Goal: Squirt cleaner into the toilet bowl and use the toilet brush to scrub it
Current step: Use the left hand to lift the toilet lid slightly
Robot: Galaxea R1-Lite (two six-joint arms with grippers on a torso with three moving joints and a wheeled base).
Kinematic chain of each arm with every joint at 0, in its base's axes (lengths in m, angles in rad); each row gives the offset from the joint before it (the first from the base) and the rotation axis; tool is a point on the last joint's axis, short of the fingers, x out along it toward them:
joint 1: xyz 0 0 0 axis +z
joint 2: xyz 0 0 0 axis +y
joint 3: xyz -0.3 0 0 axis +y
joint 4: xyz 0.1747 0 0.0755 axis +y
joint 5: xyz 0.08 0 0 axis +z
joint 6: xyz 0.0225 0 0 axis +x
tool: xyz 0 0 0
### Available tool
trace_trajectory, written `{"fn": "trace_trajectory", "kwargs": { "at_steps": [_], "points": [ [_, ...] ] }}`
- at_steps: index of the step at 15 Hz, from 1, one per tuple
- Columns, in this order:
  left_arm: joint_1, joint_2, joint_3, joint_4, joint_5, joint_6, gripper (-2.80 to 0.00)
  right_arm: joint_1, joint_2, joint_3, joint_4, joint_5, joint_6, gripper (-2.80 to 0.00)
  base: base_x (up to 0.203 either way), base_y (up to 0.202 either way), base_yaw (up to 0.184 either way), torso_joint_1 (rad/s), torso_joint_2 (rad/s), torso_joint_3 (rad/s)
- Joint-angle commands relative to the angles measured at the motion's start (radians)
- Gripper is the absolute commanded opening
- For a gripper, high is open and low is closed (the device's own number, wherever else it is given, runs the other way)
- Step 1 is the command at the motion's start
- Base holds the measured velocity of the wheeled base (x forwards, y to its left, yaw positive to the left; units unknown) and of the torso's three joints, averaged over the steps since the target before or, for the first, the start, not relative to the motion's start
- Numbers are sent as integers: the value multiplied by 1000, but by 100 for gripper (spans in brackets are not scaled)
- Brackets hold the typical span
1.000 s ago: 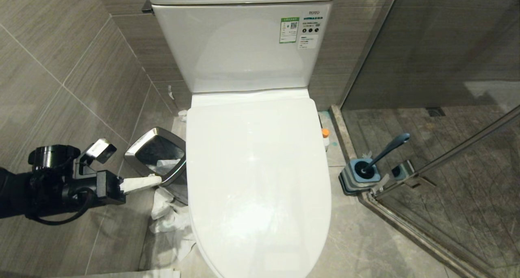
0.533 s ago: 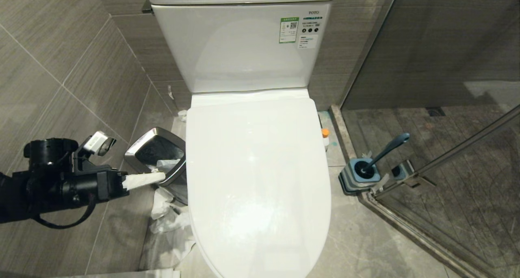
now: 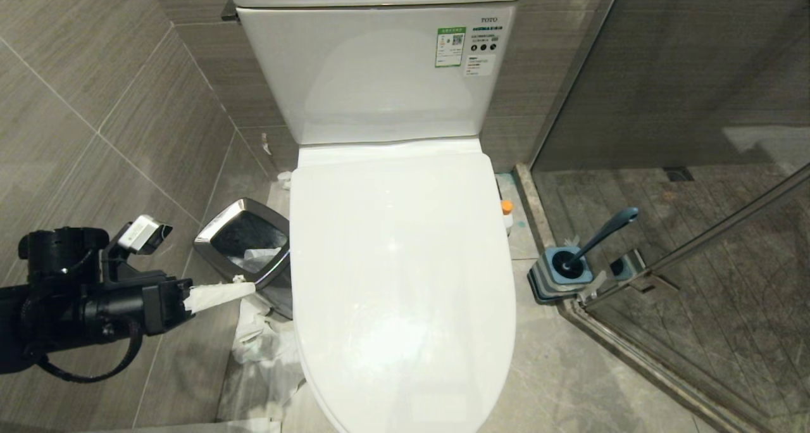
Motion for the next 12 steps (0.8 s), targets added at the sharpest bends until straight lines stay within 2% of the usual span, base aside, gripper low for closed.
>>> {"fn": "trace_trajectory", "kwargs": {
  "at_steps": [1,5,12],
  "points": [
    [-2,-12,28,-11,-8,2,0,0,0,0,0,0,0,-280,0,0,0,0,0,0],
    [-2,-7,97,-46,-9,5,0,0,0,0,0,0,0,-280,0,0,0,0,0,0],
    [-58,102,72,-126,43,29,0,0,0,0,0,0,0,-280,0,0,0,0,0,0]
  ]
}}
